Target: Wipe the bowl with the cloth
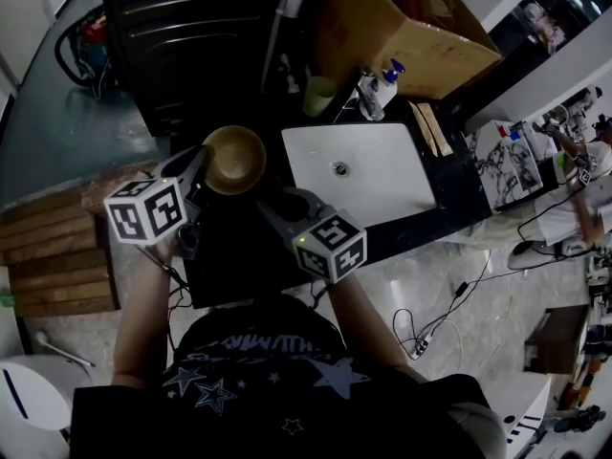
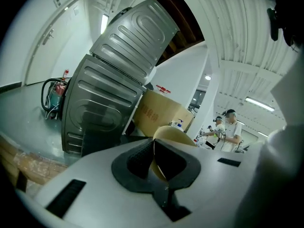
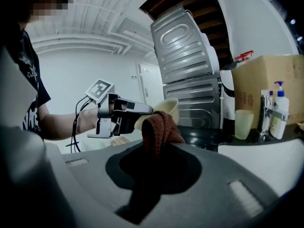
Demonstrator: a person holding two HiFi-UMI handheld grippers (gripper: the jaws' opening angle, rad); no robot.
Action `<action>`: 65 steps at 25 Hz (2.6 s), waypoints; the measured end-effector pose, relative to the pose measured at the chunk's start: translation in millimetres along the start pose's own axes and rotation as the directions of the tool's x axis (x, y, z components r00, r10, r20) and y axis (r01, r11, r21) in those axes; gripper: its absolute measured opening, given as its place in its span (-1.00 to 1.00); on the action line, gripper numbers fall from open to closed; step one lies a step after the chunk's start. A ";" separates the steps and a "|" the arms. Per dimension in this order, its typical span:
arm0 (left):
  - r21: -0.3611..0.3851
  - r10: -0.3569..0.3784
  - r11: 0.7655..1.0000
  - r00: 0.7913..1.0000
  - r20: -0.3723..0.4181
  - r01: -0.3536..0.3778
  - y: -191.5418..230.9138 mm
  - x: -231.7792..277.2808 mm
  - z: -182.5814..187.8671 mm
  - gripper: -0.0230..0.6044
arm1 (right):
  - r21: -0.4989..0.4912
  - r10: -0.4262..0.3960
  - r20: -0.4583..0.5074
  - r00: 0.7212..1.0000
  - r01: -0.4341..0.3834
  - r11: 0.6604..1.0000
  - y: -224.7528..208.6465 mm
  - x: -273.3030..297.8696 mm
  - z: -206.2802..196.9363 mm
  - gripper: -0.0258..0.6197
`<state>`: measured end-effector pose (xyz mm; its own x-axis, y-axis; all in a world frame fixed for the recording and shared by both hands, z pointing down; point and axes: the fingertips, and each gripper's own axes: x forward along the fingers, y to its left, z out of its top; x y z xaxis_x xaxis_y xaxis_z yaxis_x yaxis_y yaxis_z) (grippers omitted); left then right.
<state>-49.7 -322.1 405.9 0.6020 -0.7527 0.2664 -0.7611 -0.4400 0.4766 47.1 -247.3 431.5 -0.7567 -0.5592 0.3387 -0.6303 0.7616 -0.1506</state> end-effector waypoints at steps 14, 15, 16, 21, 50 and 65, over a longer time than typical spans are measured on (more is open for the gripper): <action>0.215 -0.260 0.928 0.943 -0.209 0.304 -36.6 -14.0 -11.1 -0.87 | -0.393 0.178 -0.015 0.984 -0.169 0.904 -20.7 -10.9 45.3 -0.73; 0.238 -0.283 0.911 0.931 -0.231 0.336 -42.1 -15.8 -13.7 -0.87 | -0.410 0.213 -0.022 0.977 -0.203 0.889 -17.5 -10.6 47.2 -0.73; 0.258 -0.309 0.892 0.917 -0.252 0.372 -48.1 -18.1 -16.7 -0.87 | -0.424 0.249 -0.028 0.968 -0.237 0.874 -14.2 -10.1 48.9 -0.73; 0.286 -0.499 0.761 0.807 -0.314 0.582 -85.4 -35.4 -27.7 -0.87 | -0.436 0.449 -0.050 0.892 -0.424 0.794 12.8 -9.0 56.9 -0.73; 0.143 -0.413 0.908 0.899 0.149 0.393 -29.6 -47.0 52.5 -0.87 | -0.238 0.606 0.157 0.780 -0.565 0.790 72.8 -19.0 47.7 -0.73; 0.087 -0.348 0.934 0.937 0.011 0.346 -12.8 -38.6 -15.9 -0.87 | -0.114 0.329 0.285 0.900 -0.309 0.944 -7.2 -22.4 53.8 -0.73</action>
<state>-59.3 -279.6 402.9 0.8267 -0.5577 0.0741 -0.5236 -0.7144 0.4642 59.3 -257.9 375.0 -0.9382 -0.3459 -0.0092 -0.3412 0.9293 -0.1415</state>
